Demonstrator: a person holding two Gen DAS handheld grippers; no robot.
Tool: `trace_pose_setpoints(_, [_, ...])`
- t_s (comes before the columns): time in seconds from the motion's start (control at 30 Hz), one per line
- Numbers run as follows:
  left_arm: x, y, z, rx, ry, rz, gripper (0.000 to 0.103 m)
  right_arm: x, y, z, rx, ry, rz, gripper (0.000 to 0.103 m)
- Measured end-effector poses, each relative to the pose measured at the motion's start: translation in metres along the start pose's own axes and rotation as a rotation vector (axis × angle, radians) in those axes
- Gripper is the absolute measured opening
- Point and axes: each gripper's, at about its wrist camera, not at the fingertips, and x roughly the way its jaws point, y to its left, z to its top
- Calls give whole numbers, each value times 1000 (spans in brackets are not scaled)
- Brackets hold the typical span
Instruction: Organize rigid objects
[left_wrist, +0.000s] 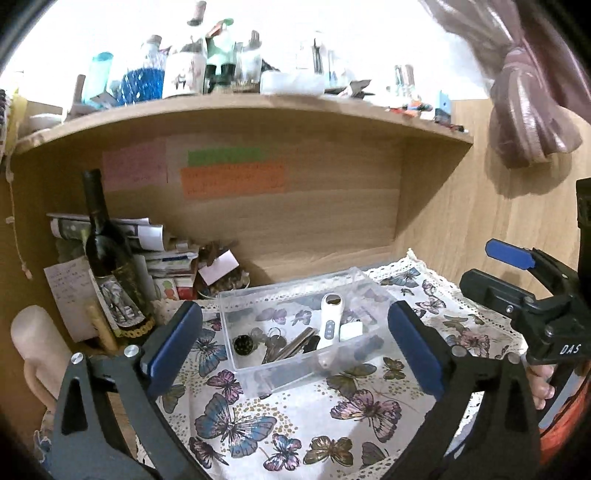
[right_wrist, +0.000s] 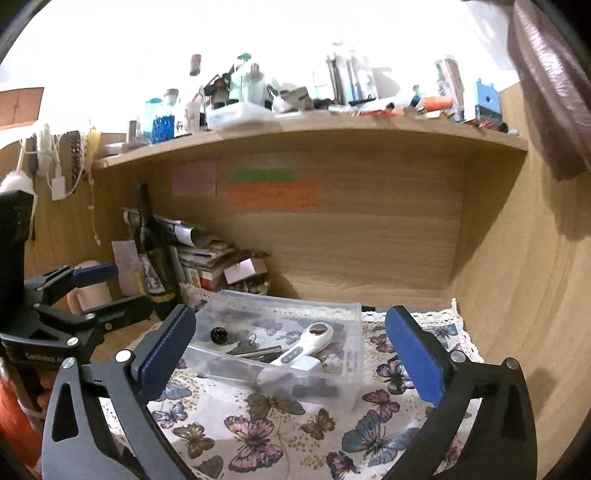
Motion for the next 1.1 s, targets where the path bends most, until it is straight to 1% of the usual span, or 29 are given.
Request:
trace_pose_setpoints(0.33, [-17, -3, 1, -5, -45, 3, 102, -9, 4, -3, 0, -9, -10, 103])
trace_pose_setpoints(1.1, [-21, -7, 2, 3, -60, 11, 103, -15, 4, -1, 11, -23, -4, 103])
